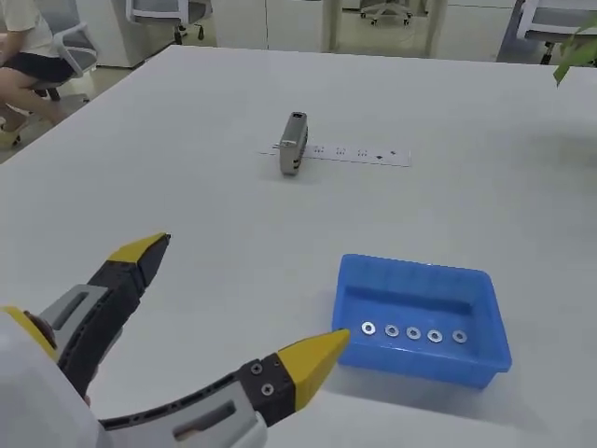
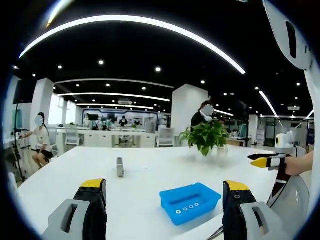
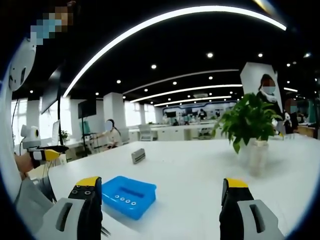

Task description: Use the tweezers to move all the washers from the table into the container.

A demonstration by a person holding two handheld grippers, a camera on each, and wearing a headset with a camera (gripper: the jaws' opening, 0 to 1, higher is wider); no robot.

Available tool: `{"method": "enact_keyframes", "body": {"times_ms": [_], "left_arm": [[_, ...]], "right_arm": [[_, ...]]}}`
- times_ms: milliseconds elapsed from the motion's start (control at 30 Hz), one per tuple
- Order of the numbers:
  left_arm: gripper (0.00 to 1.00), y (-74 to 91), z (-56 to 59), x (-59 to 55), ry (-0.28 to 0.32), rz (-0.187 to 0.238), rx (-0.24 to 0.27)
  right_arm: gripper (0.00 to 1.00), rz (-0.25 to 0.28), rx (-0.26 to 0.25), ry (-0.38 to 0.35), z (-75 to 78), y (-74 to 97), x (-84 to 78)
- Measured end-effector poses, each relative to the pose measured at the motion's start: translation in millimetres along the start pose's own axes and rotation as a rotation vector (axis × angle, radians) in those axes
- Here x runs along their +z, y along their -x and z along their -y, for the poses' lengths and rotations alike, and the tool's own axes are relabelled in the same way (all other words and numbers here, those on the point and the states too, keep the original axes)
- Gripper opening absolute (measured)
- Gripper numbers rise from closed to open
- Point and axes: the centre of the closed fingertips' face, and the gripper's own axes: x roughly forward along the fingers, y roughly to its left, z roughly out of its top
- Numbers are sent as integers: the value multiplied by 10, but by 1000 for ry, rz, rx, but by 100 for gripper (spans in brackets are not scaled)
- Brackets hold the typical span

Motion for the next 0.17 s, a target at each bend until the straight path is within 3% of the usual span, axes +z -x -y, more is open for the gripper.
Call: {"method": "enact_keyframes", "body": {"times_ms": [167], "left_arm": [[99, -2, -6, -5, 1, -4, -2]], "right_arm": [[99, -2, 1, 2, 20, -2, -15]]}}
